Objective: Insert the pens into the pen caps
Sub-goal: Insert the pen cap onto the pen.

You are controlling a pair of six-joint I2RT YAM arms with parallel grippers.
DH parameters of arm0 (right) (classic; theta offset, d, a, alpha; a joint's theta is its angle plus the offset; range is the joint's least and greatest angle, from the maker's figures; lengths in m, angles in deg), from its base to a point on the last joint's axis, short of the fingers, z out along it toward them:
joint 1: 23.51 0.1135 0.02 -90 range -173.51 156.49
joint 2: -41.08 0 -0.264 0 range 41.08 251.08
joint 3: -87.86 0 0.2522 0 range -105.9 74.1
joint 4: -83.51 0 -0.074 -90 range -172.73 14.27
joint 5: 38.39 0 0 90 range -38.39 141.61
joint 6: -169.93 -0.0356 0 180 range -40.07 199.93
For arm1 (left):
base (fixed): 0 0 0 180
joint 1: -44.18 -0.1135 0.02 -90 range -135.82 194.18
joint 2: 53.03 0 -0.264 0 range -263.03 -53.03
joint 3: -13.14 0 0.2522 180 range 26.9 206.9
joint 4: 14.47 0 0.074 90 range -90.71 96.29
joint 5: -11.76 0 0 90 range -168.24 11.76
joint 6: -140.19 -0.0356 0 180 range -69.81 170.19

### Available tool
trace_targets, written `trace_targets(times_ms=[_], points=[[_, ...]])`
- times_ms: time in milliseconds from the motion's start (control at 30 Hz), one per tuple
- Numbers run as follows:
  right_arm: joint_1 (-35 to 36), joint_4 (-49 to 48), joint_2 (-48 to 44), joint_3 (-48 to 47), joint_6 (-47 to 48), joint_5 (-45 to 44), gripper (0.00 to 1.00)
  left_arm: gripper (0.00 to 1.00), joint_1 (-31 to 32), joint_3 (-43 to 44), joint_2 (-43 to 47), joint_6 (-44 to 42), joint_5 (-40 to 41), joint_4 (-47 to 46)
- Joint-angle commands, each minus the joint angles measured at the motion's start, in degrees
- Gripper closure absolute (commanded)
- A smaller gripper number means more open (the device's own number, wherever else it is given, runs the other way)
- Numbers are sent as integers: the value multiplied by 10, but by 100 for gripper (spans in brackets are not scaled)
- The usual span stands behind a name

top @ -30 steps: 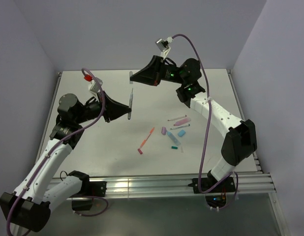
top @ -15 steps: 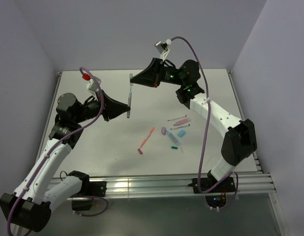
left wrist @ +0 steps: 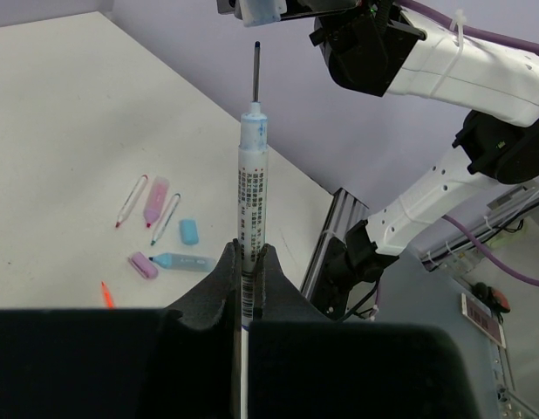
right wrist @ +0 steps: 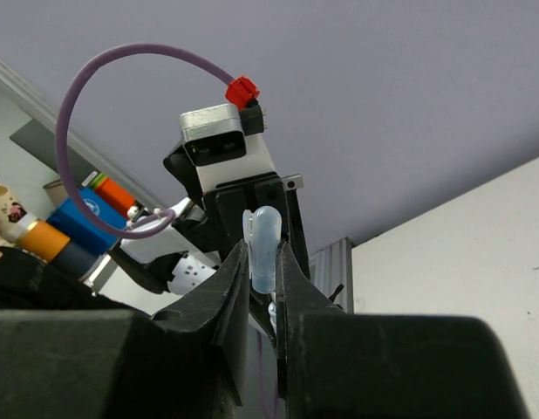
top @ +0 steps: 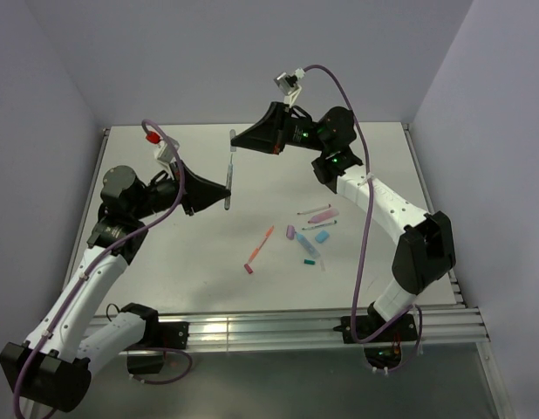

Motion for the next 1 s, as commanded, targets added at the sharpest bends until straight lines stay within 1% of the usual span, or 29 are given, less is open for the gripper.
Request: trace_targets(times_ms=[0,633,733,767,800,867,967], points=[[1,-45,-5,1,-19,9,100,100,-2,3,7,-3,3,-16],[11,-47,1,12,4,14,100,100,-5,-3,2,29,11,-41],[16,-46,-5,25,19,10,100,100,-12,-5,-2,70,10,-73],[18,-46,-5,27,24,9,100,100,-12,-6,-5,104,9,-86],[20,-47,-4,27,27,4,100,100,-13,-8,-8,121,4,-122],[23,-47,-1,23,29,1,100,100,-13,-9,-22,162,1,-147],[28,-46,0,17,34,-4,100,100,-13,3,-29,161,-2,-152]])
